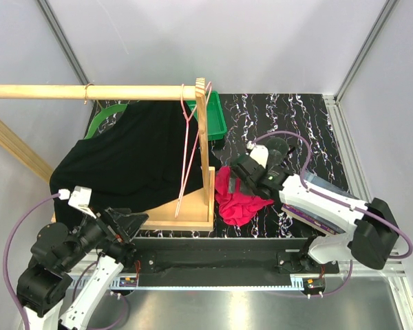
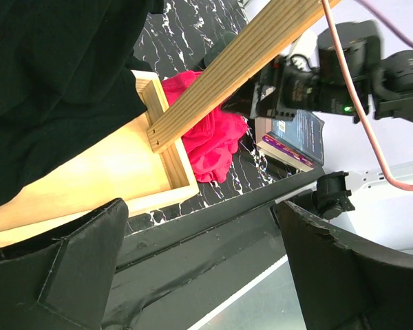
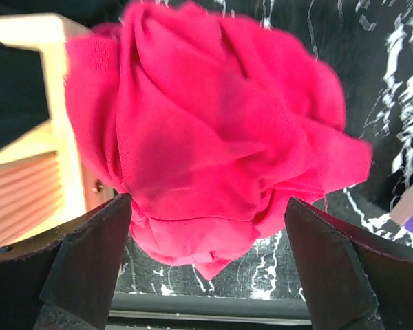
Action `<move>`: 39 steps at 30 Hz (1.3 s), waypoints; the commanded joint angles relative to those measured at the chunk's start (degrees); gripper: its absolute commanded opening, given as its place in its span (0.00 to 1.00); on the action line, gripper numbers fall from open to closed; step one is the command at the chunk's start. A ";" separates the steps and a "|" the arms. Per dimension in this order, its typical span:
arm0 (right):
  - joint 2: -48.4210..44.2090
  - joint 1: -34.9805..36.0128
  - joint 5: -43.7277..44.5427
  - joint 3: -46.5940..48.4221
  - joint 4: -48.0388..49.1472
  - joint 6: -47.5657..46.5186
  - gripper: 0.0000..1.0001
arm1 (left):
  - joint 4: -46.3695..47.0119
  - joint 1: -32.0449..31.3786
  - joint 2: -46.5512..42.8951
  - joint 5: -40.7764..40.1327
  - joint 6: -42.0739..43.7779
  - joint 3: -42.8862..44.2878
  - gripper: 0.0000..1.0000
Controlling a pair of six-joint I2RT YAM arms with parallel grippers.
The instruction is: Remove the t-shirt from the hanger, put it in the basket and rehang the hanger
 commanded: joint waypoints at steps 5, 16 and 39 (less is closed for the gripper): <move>10.86 -0.32 -2.65 -0.04 3.16 2.79 0.99 | 1.82 0.00 0.00 0.70 0.05 -0.79 0.95; 17.29 0.74 -2.82 -5.05 9.23 8.33 0.91 | 1.38 0.00 -0.61 0.87 0.31 -0.97 0.95; -9.34 -1.98 3.68 -6.22 17.92 -3.08 0.00 | 1.56 0.00 2.55 -0.45 3.03 -0.62 0.96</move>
